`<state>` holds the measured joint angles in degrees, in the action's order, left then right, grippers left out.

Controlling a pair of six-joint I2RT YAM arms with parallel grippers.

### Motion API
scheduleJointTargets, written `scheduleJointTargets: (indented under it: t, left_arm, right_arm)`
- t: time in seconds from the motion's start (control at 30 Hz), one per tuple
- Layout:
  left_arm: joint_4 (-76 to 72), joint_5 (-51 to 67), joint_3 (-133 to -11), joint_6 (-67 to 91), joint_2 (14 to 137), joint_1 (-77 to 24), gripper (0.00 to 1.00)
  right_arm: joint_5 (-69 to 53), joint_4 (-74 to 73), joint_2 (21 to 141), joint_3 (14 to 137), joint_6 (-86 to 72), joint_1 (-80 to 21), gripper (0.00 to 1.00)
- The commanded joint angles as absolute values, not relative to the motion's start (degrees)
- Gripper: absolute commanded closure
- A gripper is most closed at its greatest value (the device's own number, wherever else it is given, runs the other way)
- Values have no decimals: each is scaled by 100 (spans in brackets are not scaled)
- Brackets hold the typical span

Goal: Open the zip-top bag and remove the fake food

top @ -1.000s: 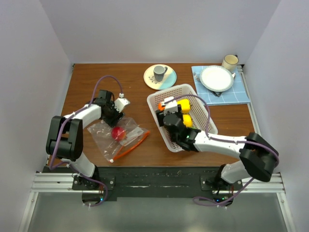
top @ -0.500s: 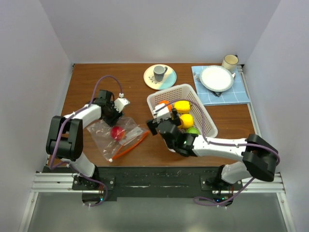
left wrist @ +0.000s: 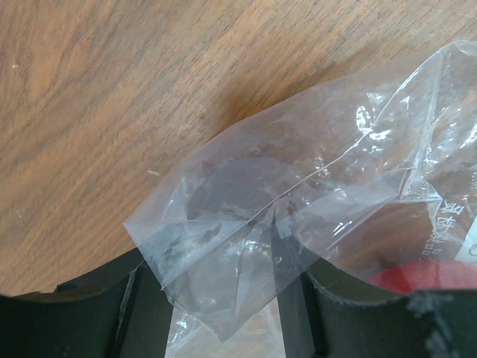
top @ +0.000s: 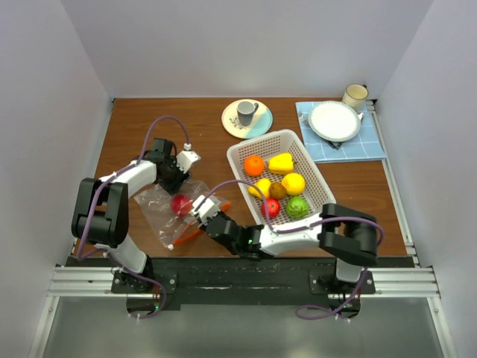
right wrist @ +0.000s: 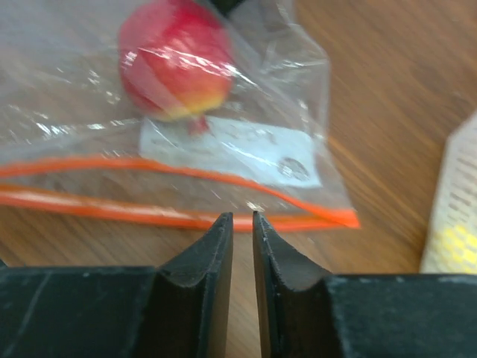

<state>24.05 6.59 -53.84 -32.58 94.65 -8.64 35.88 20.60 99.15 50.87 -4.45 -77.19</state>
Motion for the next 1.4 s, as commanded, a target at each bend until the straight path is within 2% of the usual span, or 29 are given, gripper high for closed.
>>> scheduleJointTargets:
  t: [0.0, 0.27, 0.57, 0.67, 0.7, 0.77, 0.8, 0.9, 1.03, 1.37]
  left_arm:
    - [2435, 589, -5484, -3331, 9527, -844, 45]
    - [2434, 598, -5493, -3340, 9554, -844, 45]
    - [2443, 650, -5555, -3322, 9589, -844, 45]
    - [2470, 642, -5555, -3349, 9563, -844, 45]
    - [2478, 642, -5563, -3340, 9563, -844, 45]
    - [2531, 633, -5598, -3357, 9554, -844, 45]
    - [2549, 633, -5599, -3357, 9545, -844, 45]
    - [2593, 624, -5608, -3366, 9510, -844, 45]
    - [2619, 633, -5590, -3392, 9536, -844, 45]
    - [2707, 800, -5625, -3393, 9554, -853, 46]
  right_arm:
    - [3209, 2619, 10449, 5861, -492, -7708, 82]
    - [2839, 2593, 11065, 6354, -712, -7699, 84]
    - [2663, 2733, 11267, 6275, -932, -7699, 84]
    - [2725, 2821, 11557, 6433, -861, -7647, 72]
    - [2725, 2830, 11627, 6486, -887, -7620, 58]
    - [2725, 2909, 11830, 6583, -923, -7489, 46]
    - [2786, 2996, 11847, 6574, -932, -7445, 34]
    - [2864, 3339, 11795, 6521, -879, -7269, 13]
    - [2927, 3900, 11672, 6443, -572, -7119, 2]
    - [2611, 4166, 11935, 6837, -439, -6979, 2]
